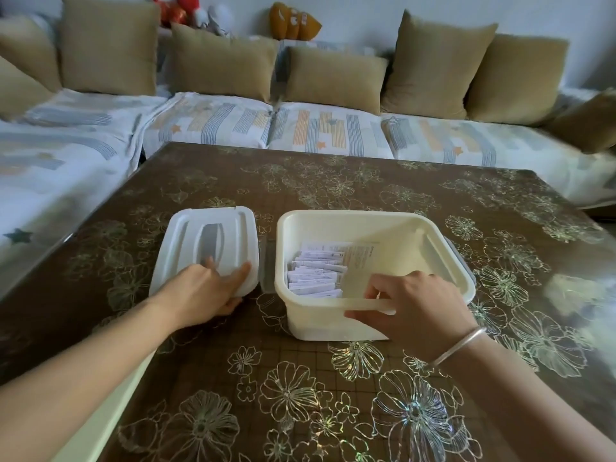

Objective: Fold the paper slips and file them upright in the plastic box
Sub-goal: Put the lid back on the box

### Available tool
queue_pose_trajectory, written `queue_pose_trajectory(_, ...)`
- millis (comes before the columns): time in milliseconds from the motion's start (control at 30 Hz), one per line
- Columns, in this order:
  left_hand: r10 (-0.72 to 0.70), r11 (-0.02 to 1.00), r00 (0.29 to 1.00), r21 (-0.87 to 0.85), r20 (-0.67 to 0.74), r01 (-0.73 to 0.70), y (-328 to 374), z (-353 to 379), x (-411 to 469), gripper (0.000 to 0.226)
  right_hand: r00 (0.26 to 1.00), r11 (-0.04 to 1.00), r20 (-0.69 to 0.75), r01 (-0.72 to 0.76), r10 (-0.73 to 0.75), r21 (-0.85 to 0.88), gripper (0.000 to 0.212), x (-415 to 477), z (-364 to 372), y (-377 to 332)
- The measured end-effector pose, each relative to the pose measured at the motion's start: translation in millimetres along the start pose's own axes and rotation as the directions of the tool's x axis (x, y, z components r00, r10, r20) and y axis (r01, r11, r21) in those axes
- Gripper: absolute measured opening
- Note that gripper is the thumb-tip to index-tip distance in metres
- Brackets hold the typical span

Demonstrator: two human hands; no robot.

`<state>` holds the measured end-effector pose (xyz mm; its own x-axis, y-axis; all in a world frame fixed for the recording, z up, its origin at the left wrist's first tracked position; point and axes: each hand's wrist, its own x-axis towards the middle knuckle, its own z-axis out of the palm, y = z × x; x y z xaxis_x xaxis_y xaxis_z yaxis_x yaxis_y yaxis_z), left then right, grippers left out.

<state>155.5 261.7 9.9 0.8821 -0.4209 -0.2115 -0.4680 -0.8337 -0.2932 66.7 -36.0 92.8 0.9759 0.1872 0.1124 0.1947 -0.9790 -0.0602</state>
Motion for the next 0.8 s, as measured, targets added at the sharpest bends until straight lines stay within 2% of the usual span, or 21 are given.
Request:
queue_pose_trajectory(33,-0.021,0.999,0.999,0.028,-0.037,0.022,1.7,-3.7,-1.0,0.057,1.000,1.000,-0.002,-0.007,0.007,-0.004,0.055,-2.0,0.4,2.5)
queue_pose_trajectory(100,-0.115,0.993,0.970,0.007,-0.212,0.119,1.1,-10.5,-3.0,0.067,1.000,1.000,-0.003,-0.027,0.027,-0.013,0.055,-5.8,0.2,7.4)
queue_pose_trajectory(167,-0.201,0.980,0.902,-0.080,-0.382,0.185,-0.3,-23.5,-5.4,0.071,0.999,0.999,-0.027,-0.040,0.039,-0.025,0.055,-8.2,0.5,10.8)
queue_pose_trajectory(233,-0.277,0.960,0.833,-0.176,-0.480,0.217,-3.3,-38.7,-14.8,0.053,0.998,0.999,-0.046,-0.035,0.033,-0.035,0.055,-9.6,1.8,12.6)
queue_pose_trajectory(267,-0.328,0.939,0.772,-0.279,-0.544,0.203,-6.2,-46.5,-19.0,0.044,0.999,0.999,-0.045,-0.021,0.020,-0.025,0.053,-10.6,1.5,14.0)
queue_pose_trajectory(300,-0.374,0.911,0.701,-0.382,-0.608,0.155,-8.1,-54.8,-22.6,0.040,1.000,1.000,-0.029,0.012,-0.012,0.009,0.052,-10.8,2.2,16.3)
queue_pose_trajectory(367,-0.400,0.874,0.566,-0.486,-0.720,-0.001,-3.7,-73.2,-28.2,0.041,0.992,0.973,0.037,0.108,-0.118,0.205,0.055,-12.6,-0.7,22.8)
queue_pose_trajectory(433,-0.301,0.883,0.455,-0.425,-0.838,-0.200,10.2,-86.7,-29.3,0.043,0.984,0.841,-0.051,0.174,-0.173,0.513,0.063,-15.9,-6.5,31.8)
queue_pose_trajectory(500,-0.179,0.876,0.397,-0.330,-0.900,-0.353,23.6,-96.9,-25.8,0.042,0.966,0.712,-0.253,0.219,-0.059,0.668,0.061,-18.8,-10.5,44.9)
queue_pose_trajectory(533,-0.128,0.871,0.389,-0.291,-0.912,-0.395,27.8,-100.7,-22.1,0.043,0.932,0.696,-0.359,0.229,0.045,0.681,0.059,-18.1,-11.7,51.2)
queue_pose_trajectory(567,-0.085,0.871,0.383,-0.255,-0.920,-0.420,31.8,-104.4,-18.7,0.045,0.876,0.702,-0.453,0.216,0.168,0.679,0.055,-17.4,-13.5,56.6)
queue_pose_trajectory(633,-0.009,0.877,0.364,-0.182,-0.931,-0.444,40.6,-109.9,-15.4,0.045,0.710,0.701,-0.564,0.139,0.421,0.699,0.047,-17.0,-15.3,66.7)
queue_pose_trajectory(667,0.028,0.881,0.358,-0.146,-0.933,-0.450,46.6,-112.7,-15.5,0.044,0.633,0.675,-0.576,0.113,0.517,0.730,0.044,-18.3,-15.1,72.2)
queue_pose_trajectory(700,0.068,0.882,0.363,-0.114,-0.929,-0.457,50.8,-112.3,-17.6,0.043,0.585,0.638,-0.564,0.101,0.583,0.764,0.041,-19.0,-12.1,75.2)
queue_pose_trajectory(733,0.105,0.877,0.371,-0.090,-0.923,-0.472,54.8,-112.2,-19.5,0.043,0.566,0.608,-0.544,0.092,0.620,0.789,0.039,-20.9,-8.7,78.1)
queue_pose_trajectory(800,0.146,0.845,0.399,-0.096,-0.905,-0.527,59.9,-111.1,-22.5,0.046,0.599,0.581,-0.487,0.043,0.636,0.813,0.045,-25.1,0.1,83.3)
